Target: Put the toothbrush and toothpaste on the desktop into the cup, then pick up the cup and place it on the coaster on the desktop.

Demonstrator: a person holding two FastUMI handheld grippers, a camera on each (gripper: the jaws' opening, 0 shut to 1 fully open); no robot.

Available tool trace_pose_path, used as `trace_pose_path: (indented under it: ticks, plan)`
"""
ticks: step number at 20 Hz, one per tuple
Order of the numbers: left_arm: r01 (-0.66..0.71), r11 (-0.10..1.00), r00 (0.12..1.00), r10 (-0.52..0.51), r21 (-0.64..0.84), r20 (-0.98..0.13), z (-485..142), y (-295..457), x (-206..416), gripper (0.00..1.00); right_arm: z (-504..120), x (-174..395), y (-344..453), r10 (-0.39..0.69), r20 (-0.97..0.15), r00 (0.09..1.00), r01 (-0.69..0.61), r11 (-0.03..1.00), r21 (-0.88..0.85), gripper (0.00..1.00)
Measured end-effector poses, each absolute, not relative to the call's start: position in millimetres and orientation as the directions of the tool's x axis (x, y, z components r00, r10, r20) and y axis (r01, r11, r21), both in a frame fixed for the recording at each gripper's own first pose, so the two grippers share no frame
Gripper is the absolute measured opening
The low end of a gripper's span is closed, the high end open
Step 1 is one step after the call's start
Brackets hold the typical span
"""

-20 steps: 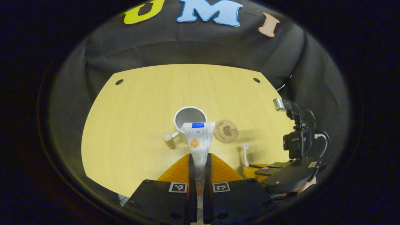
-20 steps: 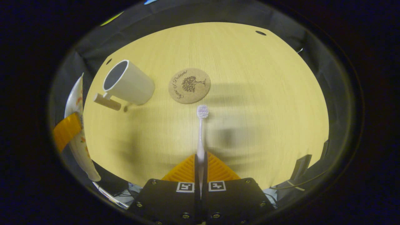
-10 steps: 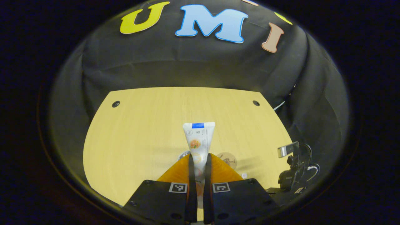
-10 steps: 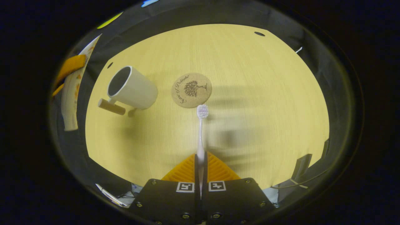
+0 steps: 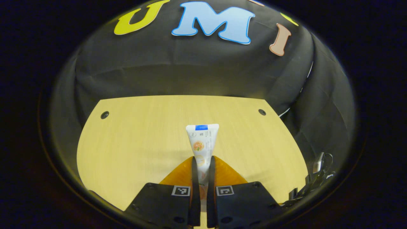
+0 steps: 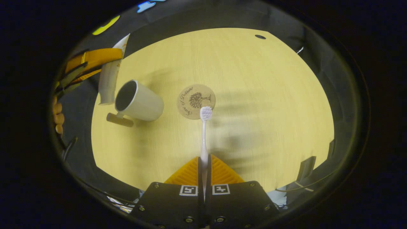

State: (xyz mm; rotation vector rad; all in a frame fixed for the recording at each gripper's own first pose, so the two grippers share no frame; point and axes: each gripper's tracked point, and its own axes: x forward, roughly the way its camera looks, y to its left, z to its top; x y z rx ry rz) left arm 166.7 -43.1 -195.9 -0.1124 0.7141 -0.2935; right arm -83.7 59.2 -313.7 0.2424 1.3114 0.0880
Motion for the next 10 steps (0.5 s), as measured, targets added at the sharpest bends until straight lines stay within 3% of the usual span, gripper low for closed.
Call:
trace_pose_path:
  ticks: [10]
  plan:
    - [0.197, 0.970, 0.801, -0.242, -0.140, -0.548, -224, -35, 182, 0.15, -297, -68, 39, 0.187, -0.937, 0.295, 0.144, 0.961, 0.237, 0.03]
